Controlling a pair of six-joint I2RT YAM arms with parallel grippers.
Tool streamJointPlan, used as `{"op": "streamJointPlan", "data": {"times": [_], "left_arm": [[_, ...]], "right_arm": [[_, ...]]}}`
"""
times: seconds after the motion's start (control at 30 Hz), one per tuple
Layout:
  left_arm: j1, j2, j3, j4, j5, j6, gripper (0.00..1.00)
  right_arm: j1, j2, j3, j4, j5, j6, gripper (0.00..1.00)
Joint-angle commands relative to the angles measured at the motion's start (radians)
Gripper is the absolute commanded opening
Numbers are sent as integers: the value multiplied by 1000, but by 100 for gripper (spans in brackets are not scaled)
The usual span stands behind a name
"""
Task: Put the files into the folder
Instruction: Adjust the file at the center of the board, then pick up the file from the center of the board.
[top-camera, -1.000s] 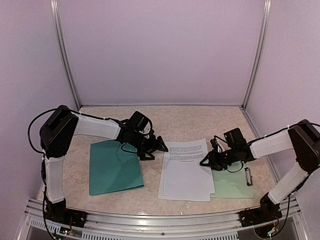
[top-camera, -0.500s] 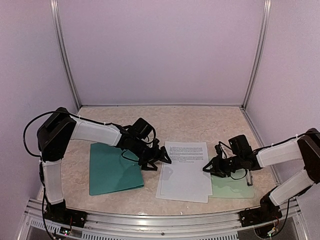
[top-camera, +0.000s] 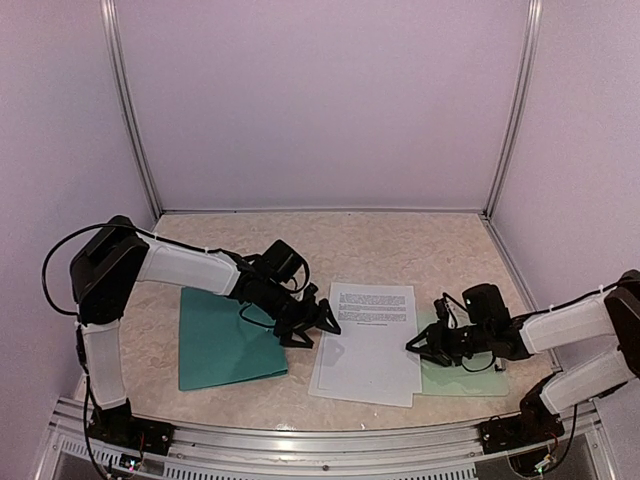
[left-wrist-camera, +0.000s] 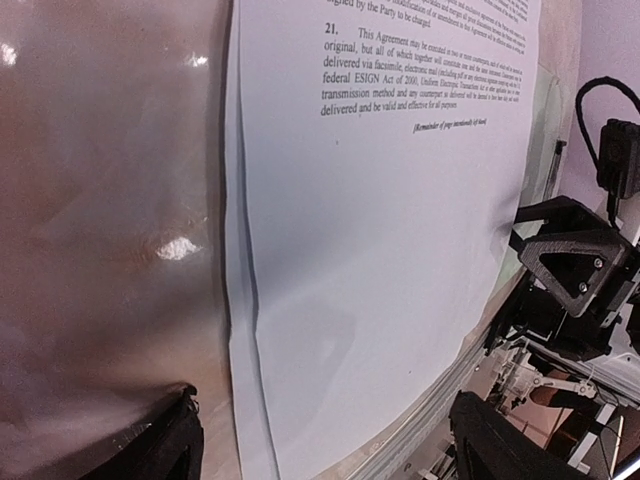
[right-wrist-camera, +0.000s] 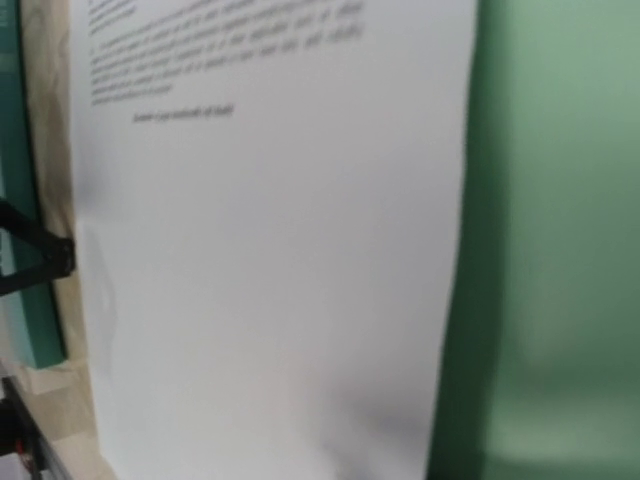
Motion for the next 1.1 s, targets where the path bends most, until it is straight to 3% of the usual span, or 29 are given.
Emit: {"op": "streamJointPlan", "data": {"times": [0.0, 0.23, 0.47, 0.77, 1.07], "left_arm": [[-17, 62, -46, -90, -6, -4, 82], [-25, 69, -46, -71, 13, -12, 80], [-30, 84, -37, -62, 39, -12, 79], [-28, 70, -40, -40, 46, -4, 79], [-11, 50, -65, 22, 87, -5, 79]], "right_arm": [[48, 39, -74, 81, 19, 122, 36], [116, 108, -99, 222, 20, 221, 36], [143, 66, -130, 266, 68, 304, 35], [166, 63, -110, 246, 96, 293, 30], [166, 166, -81, 376, 85, 281, 21]]}}
